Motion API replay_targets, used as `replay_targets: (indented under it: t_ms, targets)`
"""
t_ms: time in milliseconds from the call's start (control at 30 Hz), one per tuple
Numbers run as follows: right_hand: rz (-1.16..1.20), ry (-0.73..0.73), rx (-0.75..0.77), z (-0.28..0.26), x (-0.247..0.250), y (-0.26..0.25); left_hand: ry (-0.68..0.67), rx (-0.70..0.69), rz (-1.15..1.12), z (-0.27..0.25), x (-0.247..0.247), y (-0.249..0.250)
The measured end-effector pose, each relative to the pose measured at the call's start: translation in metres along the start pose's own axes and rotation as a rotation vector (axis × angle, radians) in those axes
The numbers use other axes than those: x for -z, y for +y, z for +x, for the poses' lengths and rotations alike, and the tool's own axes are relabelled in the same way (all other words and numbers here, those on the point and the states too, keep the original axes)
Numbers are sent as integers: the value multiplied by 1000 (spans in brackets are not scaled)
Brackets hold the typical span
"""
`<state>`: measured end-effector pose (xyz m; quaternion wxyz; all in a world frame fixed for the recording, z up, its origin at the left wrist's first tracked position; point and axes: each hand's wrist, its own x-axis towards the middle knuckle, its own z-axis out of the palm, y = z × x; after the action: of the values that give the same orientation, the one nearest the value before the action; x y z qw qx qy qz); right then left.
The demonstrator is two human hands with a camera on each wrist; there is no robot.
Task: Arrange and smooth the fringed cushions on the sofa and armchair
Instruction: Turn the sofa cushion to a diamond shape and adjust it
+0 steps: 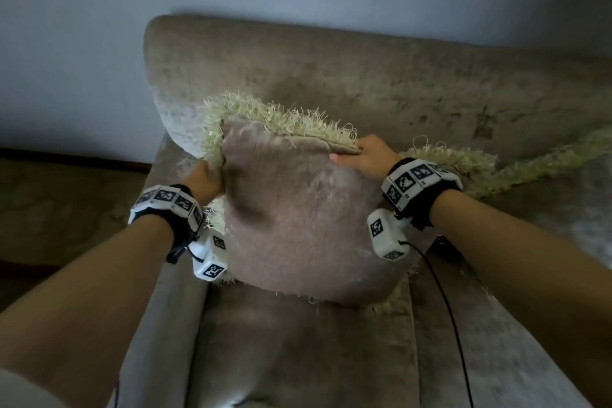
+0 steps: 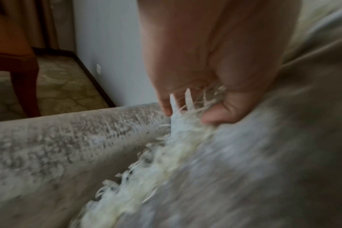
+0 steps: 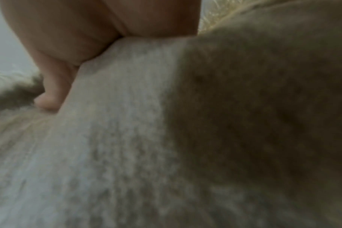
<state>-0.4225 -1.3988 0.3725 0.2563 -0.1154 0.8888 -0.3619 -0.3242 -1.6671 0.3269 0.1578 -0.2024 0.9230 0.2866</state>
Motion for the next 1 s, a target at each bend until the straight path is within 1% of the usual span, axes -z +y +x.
replay_targets:
  t_ms: [33, 100, 133, 267, 333, 433, 500, 567, 633, 733, 833, 1000]
  targets:
    - [66, 42, -10, -7, 11, -1, -6, -18, -62, -2, 3, 8]
    - [174, 134, -25, -20, 36, -1, -42, -40, -56, -5, 10, 22]
    - [221, 172, -35, -27, 48, 0, -25, -39, -50, -5, 13, 29]
    - [373, 263, -88, -49, 88, 8, 199, -141, -189, -10, 40, 75]
    - [406, 297, -112, -56, 103, 12, 254, -181, -289, -15, 54, 100]
    - [394, 285, -143, -63, 119, 20, 309, -228, -297, -19, 64, 131]
    - [305, 282, -179, -61, 122, 28, 349, -234, -258, -18, 66, 144]
    - [210, 312, -202, -55, 124, 40, 356, -229, -237, -14, 61, 149]
    - [139, 279, -235, -48, 121, 53, 320, -207, -208, -11, 49, 146]
    - [-25, 139, -296, -39, 107, 67, 254, -120, -73, -7, 21, 127]
    - [-48, 76, -261, -31, 95, 74, 255, -37, -26, -4, 9, 111]
    - [-37, 30, -229, -26, 101, 72, 265, -9, -5, 1, 15, 113]
